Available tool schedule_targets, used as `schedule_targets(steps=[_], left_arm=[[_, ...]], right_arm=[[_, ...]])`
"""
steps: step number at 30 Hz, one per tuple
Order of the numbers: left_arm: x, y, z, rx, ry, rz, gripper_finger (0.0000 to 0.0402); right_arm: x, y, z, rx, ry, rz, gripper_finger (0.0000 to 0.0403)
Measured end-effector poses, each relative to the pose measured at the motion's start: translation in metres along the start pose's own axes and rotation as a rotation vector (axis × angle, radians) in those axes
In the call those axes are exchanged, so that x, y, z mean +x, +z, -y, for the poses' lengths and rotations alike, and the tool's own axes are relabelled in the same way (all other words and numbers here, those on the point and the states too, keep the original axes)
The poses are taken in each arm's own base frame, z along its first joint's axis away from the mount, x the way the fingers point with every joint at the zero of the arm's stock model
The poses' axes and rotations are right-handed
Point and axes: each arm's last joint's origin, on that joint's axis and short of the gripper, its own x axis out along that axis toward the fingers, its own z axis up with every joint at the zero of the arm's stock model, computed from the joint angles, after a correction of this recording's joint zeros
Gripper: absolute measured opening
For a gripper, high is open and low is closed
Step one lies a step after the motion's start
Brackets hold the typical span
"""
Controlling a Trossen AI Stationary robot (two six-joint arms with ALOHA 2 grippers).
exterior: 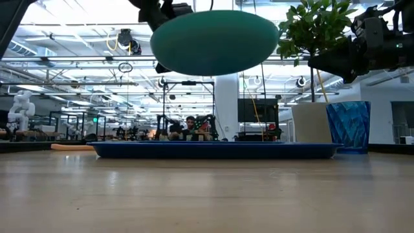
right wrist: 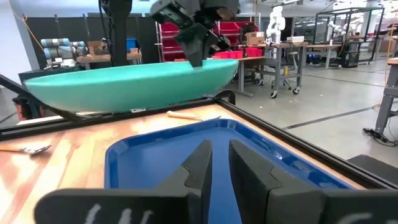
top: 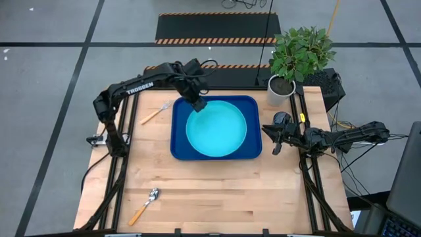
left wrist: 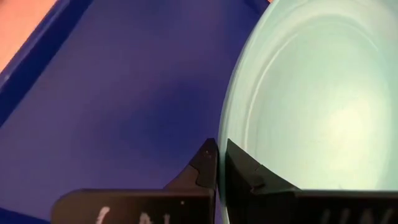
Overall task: Pick and place plate/cup/fork/spoon on tray
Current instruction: Put the light blue plate on the blue tray
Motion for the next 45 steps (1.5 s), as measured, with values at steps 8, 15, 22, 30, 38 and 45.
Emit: schedule_targets(steps=[8, 15, 22, 30, 38, 45], left_arm=[[0.003, 0.006, -0.031, -0.08, 0.03, -0.005, 0.0006], [0.034, 0.01, -0.054, -0.138, 0.045, -0.074, 0.0006], [0.069, 0.012, -0.073, -0.163, 0.079, -0.132, 0.0006], [0.082, 0.014, -0.082, -0.155, 0.13, -0.129, 0.0006], [0.082, 0.014, -0.084, -0.147, 0.223, -0.129, 0.0006], [0.082, 0.014, -0.085, -0.144, 0.25, -0.124, 0.0006]], right_arm=[[0.0, 0.0, 0.0, 0.001, -0.001, 0.002, 0.005], [0.0, 0.0, 0.0, 0.002, -0.001, 0.004, 0.005], [0.0, 0.0, 0.0, 0.001, -0.001, 0.003, 0.005], [0.0, -0.001, 0.0, -0.002, -0.002, -0.005, 0.005], [0.0, -0.002, 0.0, 0.007, 0.0, -0.016, 0.005], [0.0, -0.002, 0.0, 0.024, 0.0, -0.016, 0.005]])
